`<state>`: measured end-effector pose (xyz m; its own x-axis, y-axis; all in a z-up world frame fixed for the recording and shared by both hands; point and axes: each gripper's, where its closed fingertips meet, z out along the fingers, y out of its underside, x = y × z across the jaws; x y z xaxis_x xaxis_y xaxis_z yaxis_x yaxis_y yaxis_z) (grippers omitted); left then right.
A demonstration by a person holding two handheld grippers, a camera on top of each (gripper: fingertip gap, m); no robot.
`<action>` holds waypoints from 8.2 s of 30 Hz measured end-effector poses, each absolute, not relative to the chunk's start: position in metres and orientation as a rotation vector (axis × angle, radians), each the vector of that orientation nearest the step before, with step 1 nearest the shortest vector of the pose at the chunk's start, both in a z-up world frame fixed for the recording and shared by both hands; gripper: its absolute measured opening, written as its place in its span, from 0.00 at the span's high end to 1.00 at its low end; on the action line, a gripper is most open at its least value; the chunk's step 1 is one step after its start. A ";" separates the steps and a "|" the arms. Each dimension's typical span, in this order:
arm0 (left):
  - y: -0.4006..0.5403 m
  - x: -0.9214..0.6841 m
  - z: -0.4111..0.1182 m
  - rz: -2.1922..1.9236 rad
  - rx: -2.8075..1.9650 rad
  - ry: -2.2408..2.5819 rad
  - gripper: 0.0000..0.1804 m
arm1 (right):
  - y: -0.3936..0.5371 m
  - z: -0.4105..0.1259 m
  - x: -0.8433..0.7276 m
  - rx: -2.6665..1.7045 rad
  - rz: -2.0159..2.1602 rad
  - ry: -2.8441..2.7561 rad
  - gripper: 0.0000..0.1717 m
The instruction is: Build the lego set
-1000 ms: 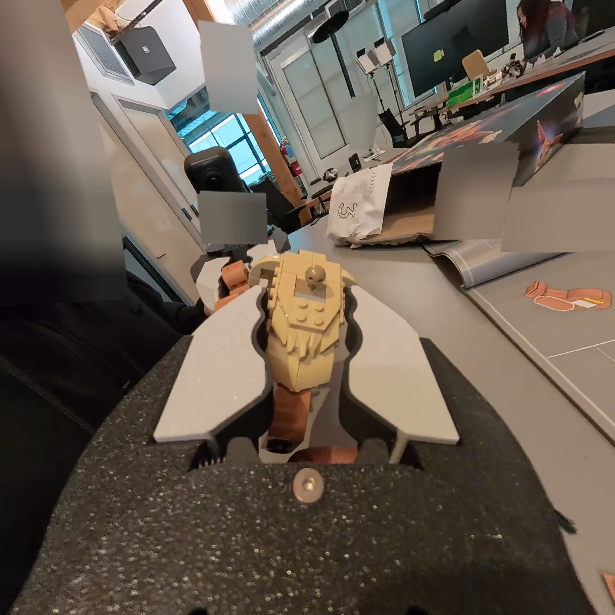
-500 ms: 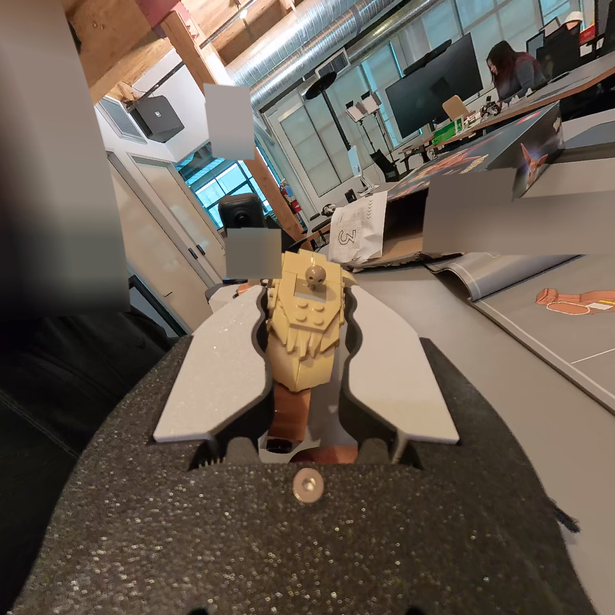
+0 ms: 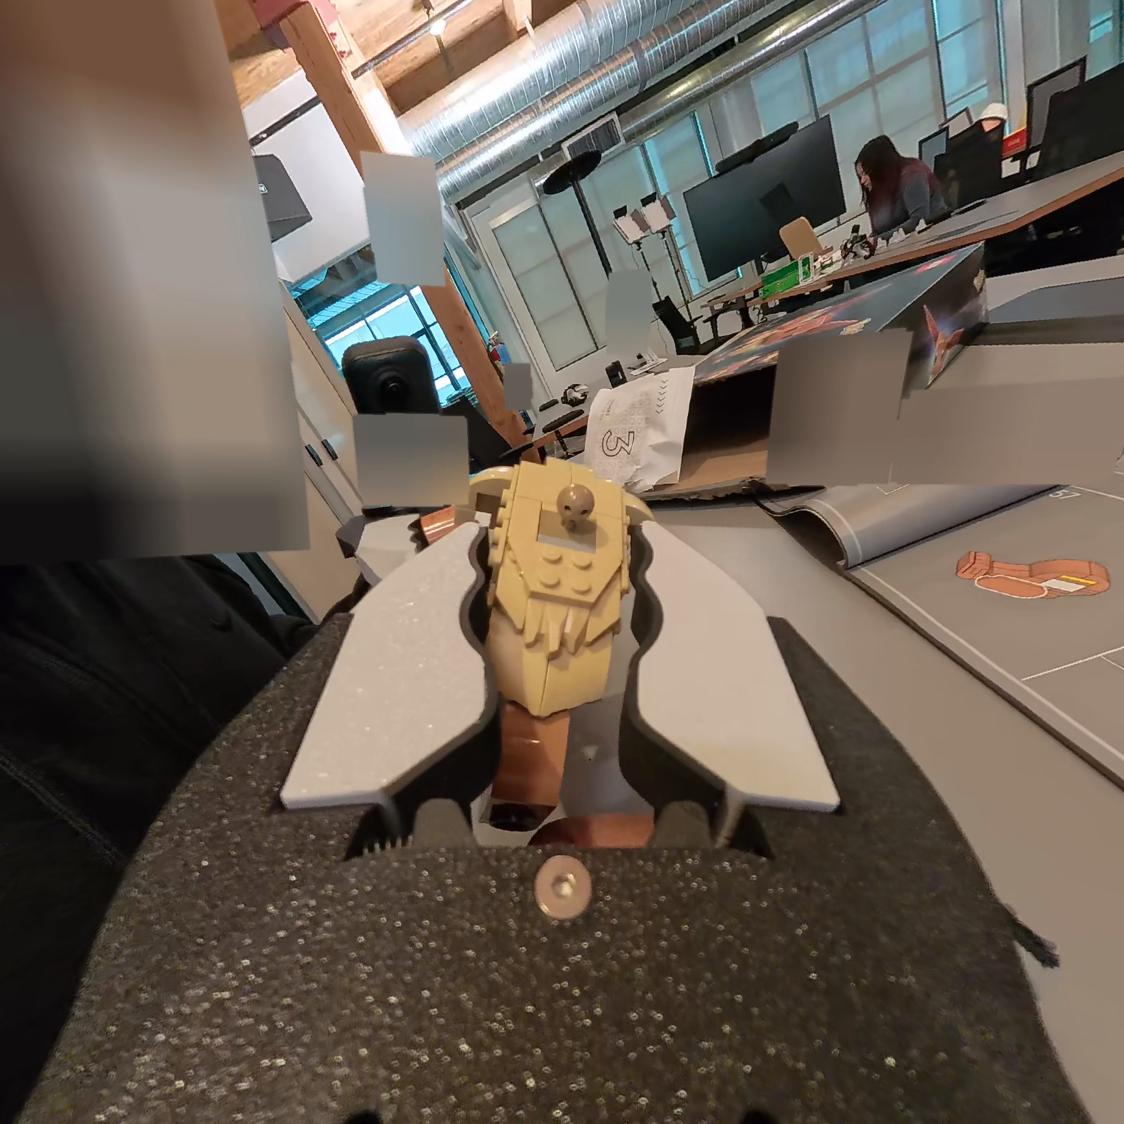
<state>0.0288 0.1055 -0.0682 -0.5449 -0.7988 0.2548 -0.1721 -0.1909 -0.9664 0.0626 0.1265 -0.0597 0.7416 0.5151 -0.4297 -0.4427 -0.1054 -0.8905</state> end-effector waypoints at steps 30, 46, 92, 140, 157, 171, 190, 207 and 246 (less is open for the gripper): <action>0.111 0.036 -0.076 -1.893 -1.422 1.413 0.83 | 0.125 -0.055 0.065 -1.433 0.709 -0.066 0.74; 0.109 0.031 -0.080 -2.022 -1.378 1.502 0.87 | 0.121 -0.053 0.057 -1.432 0.659 -0.125 0.75; 0.115 0.041 -0.097 -2.016 -1.409 1.744 0.78 | 0.120 -0.063 0.066 -1.411 1.486 0.219 0.85; 0.117 0.046 -0.058 -2.575 -1.367 1.353 0.76 | 0.124 -0.038 0.075 -1.306 1.491 0.332 0.85; 0.105 0.040 -0.055 -2.466 -1.214 1.480 0.76 | 0.122 -0.031 0.066 -1.342 1.496 0.292 0.88; 0.107 0.044 -0.060 -2.369 -1.270 1.489 0.81 | 0.127 -0.040 0.083 -1.342 1.449 0.426 0.87; 0.119 0.063 -0.121 -2.152 -1.909 1.652 0.80 | 0.140 -0.118 0.107 -1.615 1.355 0.859 0.84; 0.138 0.070 -0.140 -2.003 -2.029 1.745 0.80 | 0.130 -0.128 0.110 -1.795 1.163 0.657 0.82; 0.089 -0.009 -0.137 -1.104 -0.830 2.174 0.73 | 0.100 -0.112 0.080 -1.857 0.831 0.131 0.85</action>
<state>-0.0092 0.0889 -0.1373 -0.6529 -0.7312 -0.1977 -0.2717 0.4697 -0.8400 0.0795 0.1000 -0.1116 0.7527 0.2789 -0.5964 -0.4489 -0.4453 -0.7748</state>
